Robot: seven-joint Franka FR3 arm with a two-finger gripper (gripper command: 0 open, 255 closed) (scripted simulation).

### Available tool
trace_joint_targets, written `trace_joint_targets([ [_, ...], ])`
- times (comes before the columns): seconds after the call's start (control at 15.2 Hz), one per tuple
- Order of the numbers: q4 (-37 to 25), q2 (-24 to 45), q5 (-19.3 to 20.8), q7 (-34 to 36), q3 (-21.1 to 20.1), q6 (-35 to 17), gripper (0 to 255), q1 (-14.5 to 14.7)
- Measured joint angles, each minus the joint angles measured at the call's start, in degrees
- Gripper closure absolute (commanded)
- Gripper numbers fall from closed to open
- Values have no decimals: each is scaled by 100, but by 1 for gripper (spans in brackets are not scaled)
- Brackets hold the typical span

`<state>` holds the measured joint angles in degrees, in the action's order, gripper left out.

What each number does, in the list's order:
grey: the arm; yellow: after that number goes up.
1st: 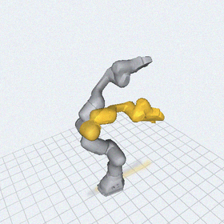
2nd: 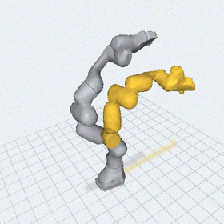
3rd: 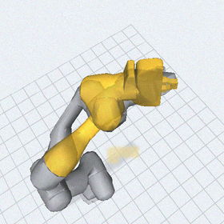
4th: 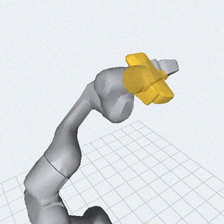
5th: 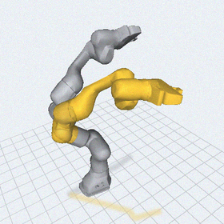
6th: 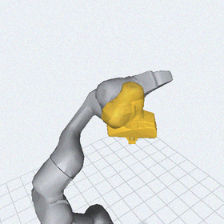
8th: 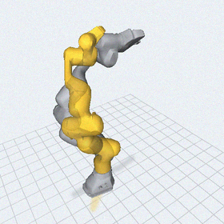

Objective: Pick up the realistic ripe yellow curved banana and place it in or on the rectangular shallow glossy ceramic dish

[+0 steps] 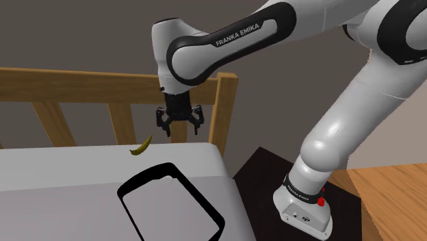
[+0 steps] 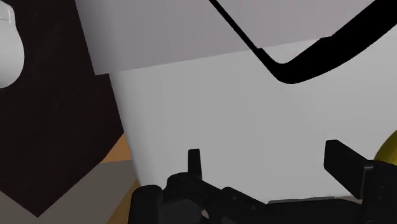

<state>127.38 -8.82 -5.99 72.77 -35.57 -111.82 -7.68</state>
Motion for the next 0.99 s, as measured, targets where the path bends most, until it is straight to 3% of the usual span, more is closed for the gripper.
trace_joint_targets([
  [0.4,-1139,1717,1127,1939,-223,-379,0,95],
  [0.79,-2622,3215,2070,3447,166,-239,0,675],
  [0.99,-2980,3611,2275,3800,340,-271,0,841],
])
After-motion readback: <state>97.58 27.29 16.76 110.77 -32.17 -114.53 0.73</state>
